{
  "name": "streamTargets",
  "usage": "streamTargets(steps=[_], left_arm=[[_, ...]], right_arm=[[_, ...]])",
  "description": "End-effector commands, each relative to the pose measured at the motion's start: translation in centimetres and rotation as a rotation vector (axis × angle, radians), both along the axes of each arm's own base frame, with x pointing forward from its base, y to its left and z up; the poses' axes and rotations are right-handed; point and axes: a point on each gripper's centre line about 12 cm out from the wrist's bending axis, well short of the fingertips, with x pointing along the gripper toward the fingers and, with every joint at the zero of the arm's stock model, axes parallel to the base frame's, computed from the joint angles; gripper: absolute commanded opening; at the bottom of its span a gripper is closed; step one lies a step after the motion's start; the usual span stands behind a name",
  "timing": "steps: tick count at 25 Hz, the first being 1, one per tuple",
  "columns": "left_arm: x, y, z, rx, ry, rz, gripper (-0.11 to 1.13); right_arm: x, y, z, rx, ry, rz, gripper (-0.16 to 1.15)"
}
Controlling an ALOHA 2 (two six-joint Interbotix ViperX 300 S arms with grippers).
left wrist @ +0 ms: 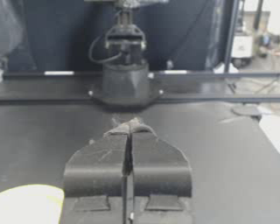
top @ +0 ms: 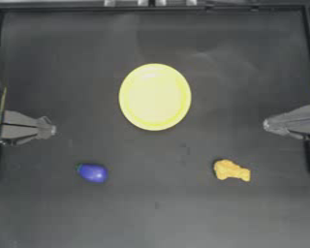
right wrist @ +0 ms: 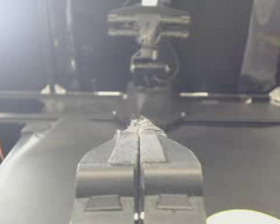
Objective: Put brown chicken wing on plate
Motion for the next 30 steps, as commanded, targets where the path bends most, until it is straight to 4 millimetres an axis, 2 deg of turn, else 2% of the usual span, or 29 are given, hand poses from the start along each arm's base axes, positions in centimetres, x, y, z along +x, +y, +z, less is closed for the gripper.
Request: streamTargets(steps=[1, 9, 11, 16, 17, 20, 21, 25, 30], left_arm=[[0.0, 0.0, 0.2, -0.008, -0.005, -0.002, -0.03], [0.2, -0.1, 0.3, -0.006, 0.015, -0.004, 0.19], [0.2, -0.1, 0.3, -0.001, 0.015, -0.004, 0.36], [0.2, -0.2, 0.3, 0.005, 0.018, -0.01, 1.03], [0.3, -0.2, 0.2, 0.006, 0.021, -0.01, 1.1], [0.3, -0.2, 0.0, 0.005, 0.037, -0.01, 1.0], [0.3, -0.2, -0.1, 0.005, 0.043, -0.011, 0.98], [0.3, -0.2, -0.2, 0.0, 0.061, -0.01, 1.03], [0.4, -0.2, -0.2, 0.0, 0.086, -0.01, 1.03]], right_arm=[[0.2, 0.0, 1.1, -0.008, -0.025, 0.001, -0.02], [0.4, 0.0, 0.8, -0.039, 0.002, -0.001, 0.21], [0.4, 0.0, 0.6, -0.062, 0.008, 0.003, 0.36], [0.3, 0.0, 0.5, -0.096, 0.013, 0.003, 1.04], [0.4, -0.1, 0.5, -0.096, 0.019, -0.001, 1.11], [0.4, -0.4, 0.2, -0.091, 0.072, -0.017, 0.98], [0.5, -0.5, 0.2, -0.086, 0.098, -0.023, 0.98], [0.6, -0.9, 0.7, -0.054, 0.265, -0.041, 1.0], [0.6, -1.0, 1.6, -0.012, 0.493, -0.05, 0.99]])
